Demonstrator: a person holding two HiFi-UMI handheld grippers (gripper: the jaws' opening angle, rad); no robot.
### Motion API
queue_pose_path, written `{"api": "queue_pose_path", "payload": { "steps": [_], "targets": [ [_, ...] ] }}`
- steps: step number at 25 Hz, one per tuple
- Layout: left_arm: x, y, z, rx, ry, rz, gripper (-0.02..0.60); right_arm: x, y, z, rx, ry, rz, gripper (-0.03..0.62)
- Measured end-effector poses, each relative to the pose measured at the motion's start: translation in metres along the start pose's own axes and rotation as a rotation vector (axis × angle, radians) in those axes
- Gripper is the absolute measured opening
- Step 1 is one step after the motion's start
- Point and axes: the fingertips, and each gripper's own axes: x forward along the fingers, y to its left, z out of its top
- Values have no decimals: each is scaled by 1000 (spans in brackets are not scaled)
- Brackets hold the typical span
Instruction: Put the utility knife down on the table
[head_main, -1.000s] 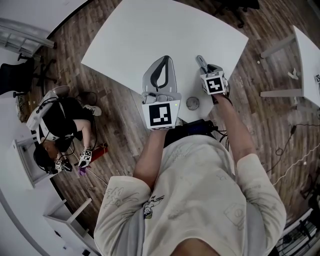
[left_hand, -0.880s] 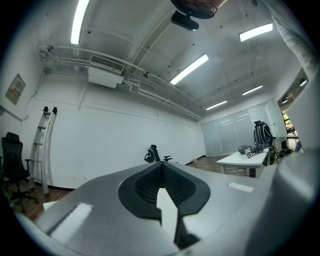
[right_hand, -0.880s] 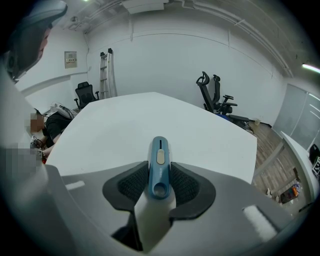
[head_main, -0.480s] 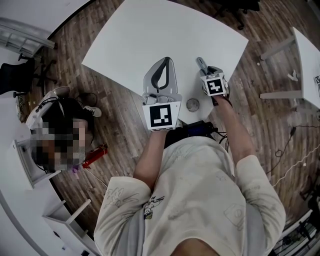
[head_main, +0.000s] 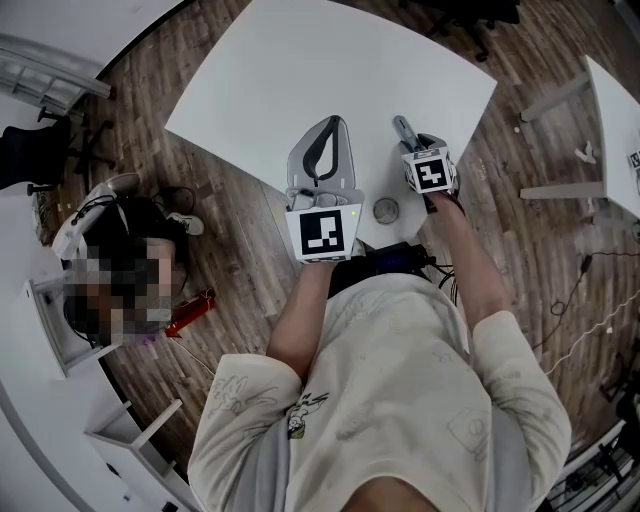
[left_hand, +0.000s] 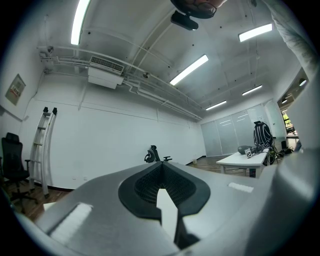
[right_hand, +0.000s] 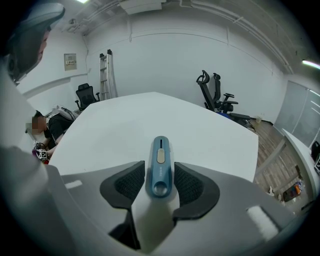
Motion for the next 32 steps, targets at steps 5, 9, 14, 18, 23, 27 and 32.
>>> {"api": "queue_pose_path", "payload": {
  "steps": [5, 9, 14, 18, 23, 27, 32],
  "targets": [
    [1, 3, 1, 5, -4, 2, 18, -1, 5, 3, -9, -3, 19, 213],
    [0, 2, 1, 6, -2, -2, 18, -2, 5, 4, -3, -15, 15, 241],
    [0, -2, -7, 11, -4, -1, 18, 1, 2, -2, -3, -28, 8, 242],
    [-1, -3, -3, 11, -6, -2, 18, -5, 3, 0, 2, -35, 8, 242],
    [0, -2, -5, 10, -8, -1, 18, -9, 2, 8, 1, -68, 0, 242],
    [-1, -6, -7, 5, -5, -4, 18, -11, 2, 11, 5, -92, -1, 242],
    [0, -5, -5, 9, -8, -5, 18, -16, 5, 18, 1, -112, 4, 242]
  ]
}}
